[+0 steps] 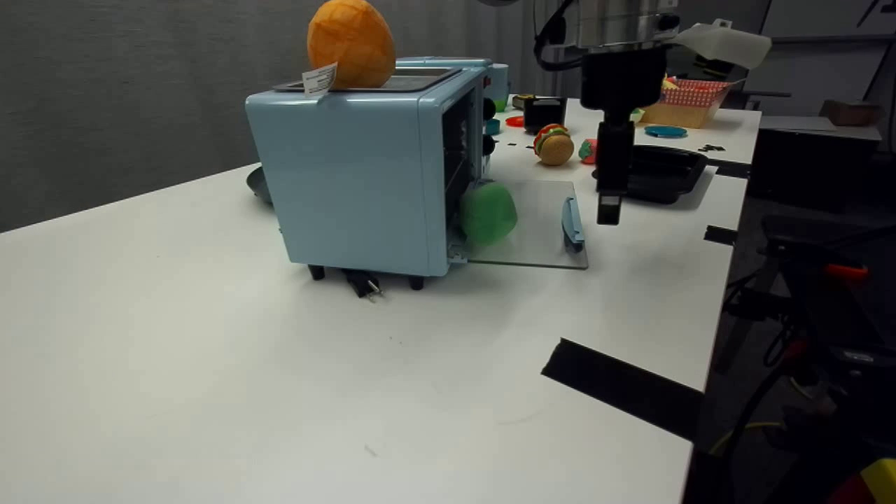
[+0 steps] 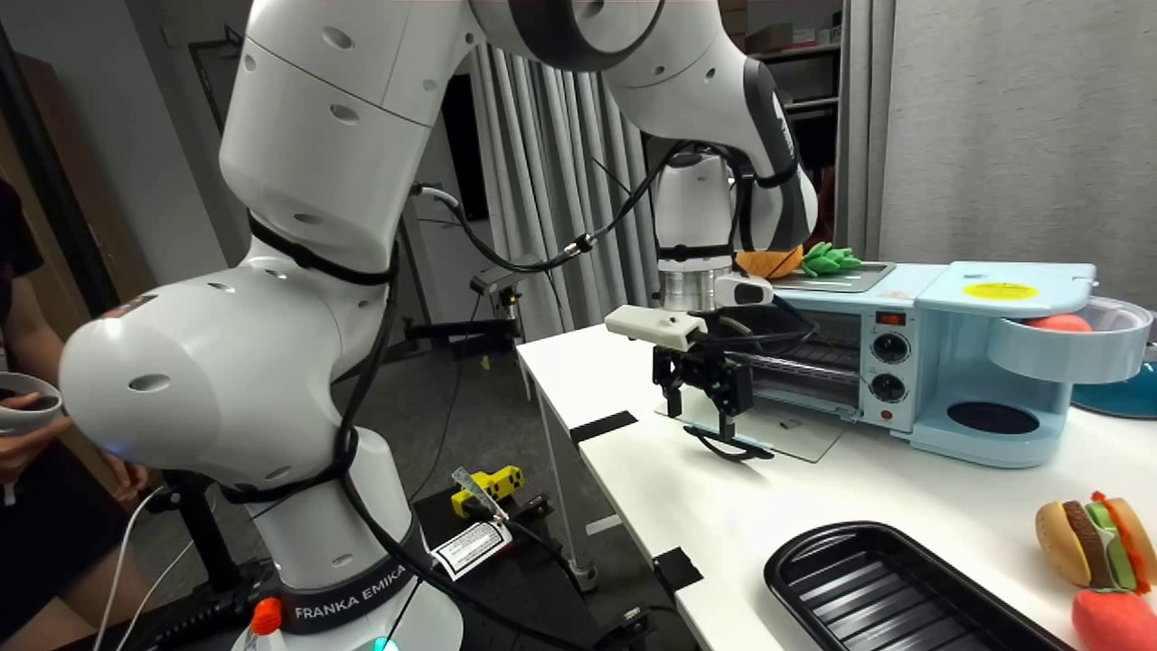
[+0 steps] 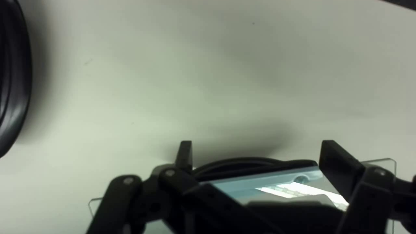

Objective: Remove the toy burger from the breakfast station oven, close the breakfast station oven door

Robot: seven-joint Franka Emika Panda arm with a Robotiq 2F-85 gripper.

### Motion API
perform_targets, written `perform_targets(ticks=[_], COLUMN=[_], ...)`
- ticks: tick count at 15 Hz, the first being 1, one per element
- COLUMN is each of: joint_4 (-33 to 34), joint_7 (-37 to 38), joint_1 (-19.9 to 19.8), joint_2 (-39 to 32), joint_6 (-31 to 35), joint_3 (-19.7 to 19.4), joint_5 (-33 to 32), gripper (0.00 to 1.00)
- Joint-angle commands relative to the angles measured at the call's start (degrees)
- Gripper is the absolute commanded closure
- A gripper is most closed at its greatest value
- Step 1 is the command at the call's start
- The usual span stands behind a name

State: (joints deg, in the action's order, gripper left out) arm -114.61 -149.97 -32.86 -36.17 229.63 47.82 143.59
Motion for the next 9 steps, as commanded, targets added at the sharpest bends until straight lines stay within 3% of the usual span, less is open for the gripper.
perform_targets(ticks=[1, 9], joint_4=[-3.1, -0.6], joint_7=[1.2, 1.2], joint_1=[-1.4, 2.5], joint_2=[1.0, -1.0], joint_6=[-1.5, -5.9], joint_3=[0.5, -4.0], joint_5=[0.3, 0.4], gripper=[0.00, 0.00])
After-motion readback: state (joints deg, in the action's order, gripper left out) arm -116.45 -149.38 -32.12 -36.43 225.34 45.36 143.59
